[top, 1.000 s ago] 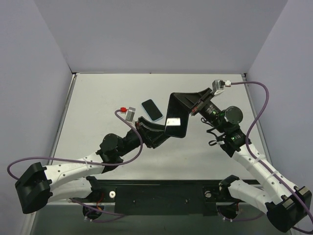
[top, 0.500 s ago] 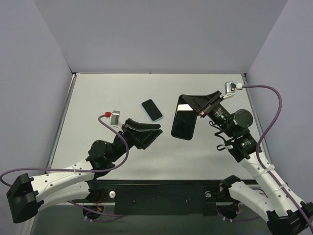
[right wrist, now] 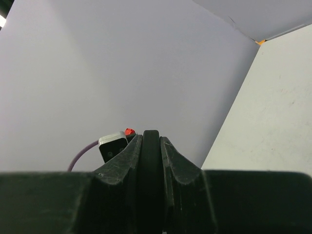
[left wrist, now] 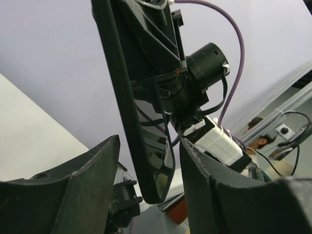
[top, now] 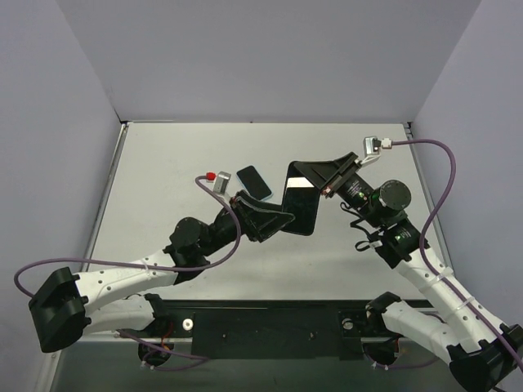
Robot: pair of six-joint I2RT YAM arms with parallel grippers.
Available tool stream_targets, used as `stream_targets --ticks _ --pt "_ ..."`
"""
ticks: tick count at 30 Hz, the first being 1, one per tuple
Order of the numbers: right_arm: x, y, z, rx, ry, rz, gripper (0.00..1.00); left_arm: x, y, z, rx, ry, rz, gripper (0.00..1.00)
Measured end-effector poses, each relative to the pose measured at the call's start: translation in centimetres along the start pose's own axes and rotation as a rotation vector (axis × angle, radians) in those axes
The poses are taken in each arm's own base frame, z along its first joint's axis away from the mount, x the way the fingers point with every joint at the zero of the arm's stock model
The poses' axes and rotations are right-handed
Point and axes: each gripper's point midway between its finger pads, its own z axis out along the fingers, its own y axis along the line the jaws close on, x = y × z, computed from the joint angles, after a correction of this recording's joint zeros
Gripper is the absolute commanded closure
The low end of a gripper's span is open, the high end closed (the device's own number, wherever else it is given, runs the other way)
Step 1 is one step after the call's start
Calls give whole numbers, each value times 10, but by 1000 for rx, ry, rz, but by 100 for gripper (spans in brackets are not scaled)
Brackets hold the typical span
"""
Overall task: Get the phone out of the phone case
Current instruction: Remove the phone case from the phone.
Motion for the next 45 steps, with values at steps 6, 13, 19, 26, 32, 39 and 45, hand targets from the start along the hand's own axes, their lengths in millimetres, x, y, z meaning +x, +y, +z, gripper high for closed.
stream_targets --ticks 6,13,19,26,32,39,45 --pt "3 -1 0 -5 0 -18 100 19 -6 9 50 107 -39 94" --pt "12 15 -8 -16 129 -191 54 16 -2 -7 38 267 -48 100" --pt "43 4 -33 22 418 -283 32 1 5 -36 -7 399 99 100" --pt "70 -6 -57 11 598 -278 51 22 -10 -55 77 574 96 100" --pt "80 4 -58 -56 674 -291 64 34 -8 -63 93 650 54 100" --pt "92 11 -65 -108 725 -304 94 36 -10 -64 103 681 36 100" --pt "90 15 -66 -131 703 -338 100 34 -13 -63 103 689 28 42"
